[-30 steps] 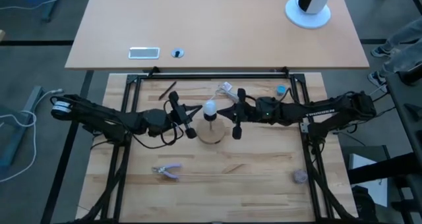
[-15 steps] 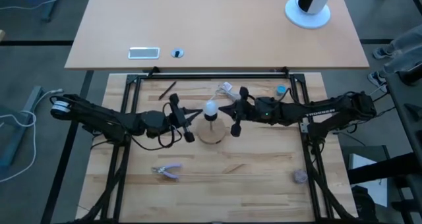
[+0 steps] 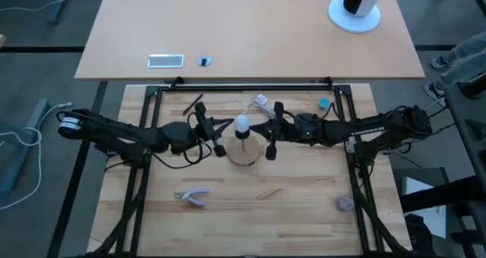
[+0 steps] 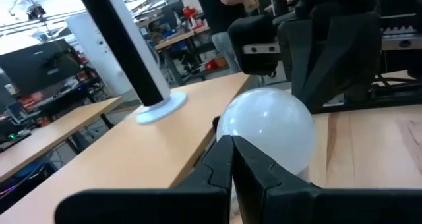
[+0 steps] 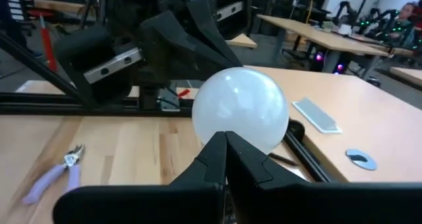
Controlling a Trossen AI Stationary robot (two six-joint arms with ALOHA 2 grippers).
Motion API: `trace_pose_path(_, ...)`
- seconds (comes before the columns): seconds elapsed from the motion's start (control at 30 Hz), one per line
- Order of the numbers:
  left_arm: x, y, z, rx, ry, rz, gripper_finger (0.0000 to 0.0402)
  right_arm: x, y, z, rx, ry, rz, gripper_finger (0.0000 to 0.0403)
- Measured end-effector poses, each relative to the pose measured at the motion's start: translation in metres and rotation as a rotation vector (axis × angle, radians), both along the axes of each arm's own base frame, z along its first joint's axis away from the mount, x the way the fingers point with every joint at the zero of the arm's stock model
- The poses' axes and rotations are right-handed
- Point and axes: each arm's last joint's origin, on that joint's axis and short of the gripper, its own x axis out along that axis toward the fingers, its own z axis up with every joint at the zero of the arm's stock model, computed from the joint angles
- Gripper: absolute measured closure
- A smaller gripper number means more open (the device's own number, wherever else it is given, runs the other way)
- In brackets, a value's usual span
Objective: Screw lightbulb
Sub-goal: Remove the lightbulb from the lamp
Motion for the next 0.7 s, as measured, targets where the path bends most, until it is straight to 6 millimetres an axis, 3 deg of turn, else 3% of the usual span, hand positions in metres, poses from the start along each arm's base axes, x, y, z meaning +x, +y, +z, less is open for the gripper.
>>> trace_pose_path(0.33,-0.004,-0.015,0.001,0.019,0.013,-0.062,0.0402,-0.003,-0.003,-0.005,0.001,0.061,-0.076,0.0403)
trace_pose_path(0.53,-0.007,-0.014,0.001,0.023,0.034,0.048,0.0402,-0.005,0.002,-0.002,0.012,0.056,0.067,0.0403)
trace_pose_path(0.7,0.000,-0.007,-0.005,0.021,0.045,0.076,0.0401,-0.003,0.003,0.001,0.013,0.007,0.079,0.0403)
